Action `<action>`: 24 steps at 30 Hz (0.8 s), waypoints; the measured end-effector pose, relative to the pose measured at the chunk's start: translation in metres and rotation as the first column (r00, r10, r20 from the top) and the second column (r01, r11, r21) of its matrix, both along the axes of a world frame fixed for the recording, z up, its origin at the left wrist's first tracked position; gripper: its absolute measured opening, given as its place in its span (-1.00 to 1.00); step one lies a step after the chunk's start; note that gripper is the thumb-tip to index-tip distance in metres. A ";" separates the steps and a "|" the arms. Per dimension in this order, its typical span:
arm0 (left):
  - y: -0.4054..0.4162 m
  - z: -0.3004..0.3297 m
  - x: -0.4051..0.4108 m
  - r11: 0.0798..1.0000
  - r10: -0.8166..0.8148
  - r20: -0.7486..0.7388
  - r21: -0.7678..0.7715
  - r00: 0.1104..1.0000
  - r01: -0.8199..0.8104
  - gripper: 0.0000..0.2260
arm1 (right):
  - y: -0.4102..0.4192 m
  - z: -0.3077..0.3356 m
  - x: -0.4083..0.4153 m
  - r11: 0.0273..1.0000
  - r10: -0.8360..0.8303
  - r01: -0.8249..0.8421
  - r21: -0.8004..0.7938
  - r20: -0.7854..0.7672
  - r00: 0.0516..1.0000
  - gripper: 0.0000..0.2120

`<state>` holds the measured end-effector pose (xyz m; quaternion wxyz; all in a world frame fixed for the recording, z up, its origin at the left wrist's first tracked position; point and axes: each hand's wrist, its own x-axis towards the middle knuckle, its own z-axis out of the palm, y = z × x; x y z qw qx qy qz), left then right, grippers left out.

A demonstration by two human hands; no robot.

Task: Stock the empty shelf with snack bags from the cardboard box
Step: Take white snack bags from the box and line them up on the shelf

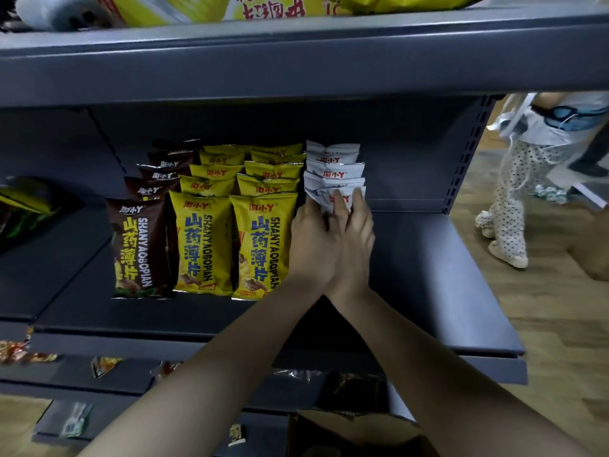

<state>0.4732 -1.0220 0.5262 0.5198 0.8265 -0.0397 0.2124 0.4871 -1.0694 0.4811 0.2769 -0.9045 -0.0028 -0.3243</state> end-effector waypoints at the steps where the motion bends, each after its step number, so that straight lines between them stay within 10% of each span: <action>1: -0.001 0.002 0.000 1.000 0.004 -0.001 0.030 1.000 -0.004 -0.50 | -0.006 -0.001 -0.002 0.997 0.075 -0.075 0.008 0.008 0.997 -0.37; 7: -0.004 -0.002 0.006 0.993 0.093 -0.145 0.088 0.985 -0.081 -0.57 | -0.029 -0.011 -0.024 0.696 0.508 -0.463 0.549 0.078 0.858 0.05; 12: -0.006 -0.006 0.006 0.991 0.130 -0.062 0.046 0.990 -0.127 -0.51 | -0.022 -0.018 -0.020 0.797 0.426 -0.363 0.483 -0.024 0.904 -0.16; 24: -0.008 -0.017 -0.002 0.985 0.164 -0.235 0.094 0.958 -0.146 -0.24 | -0.029 -0.024 -0.023 0.764 0.548 -0.439 0.473 -0.117 0.828 0.03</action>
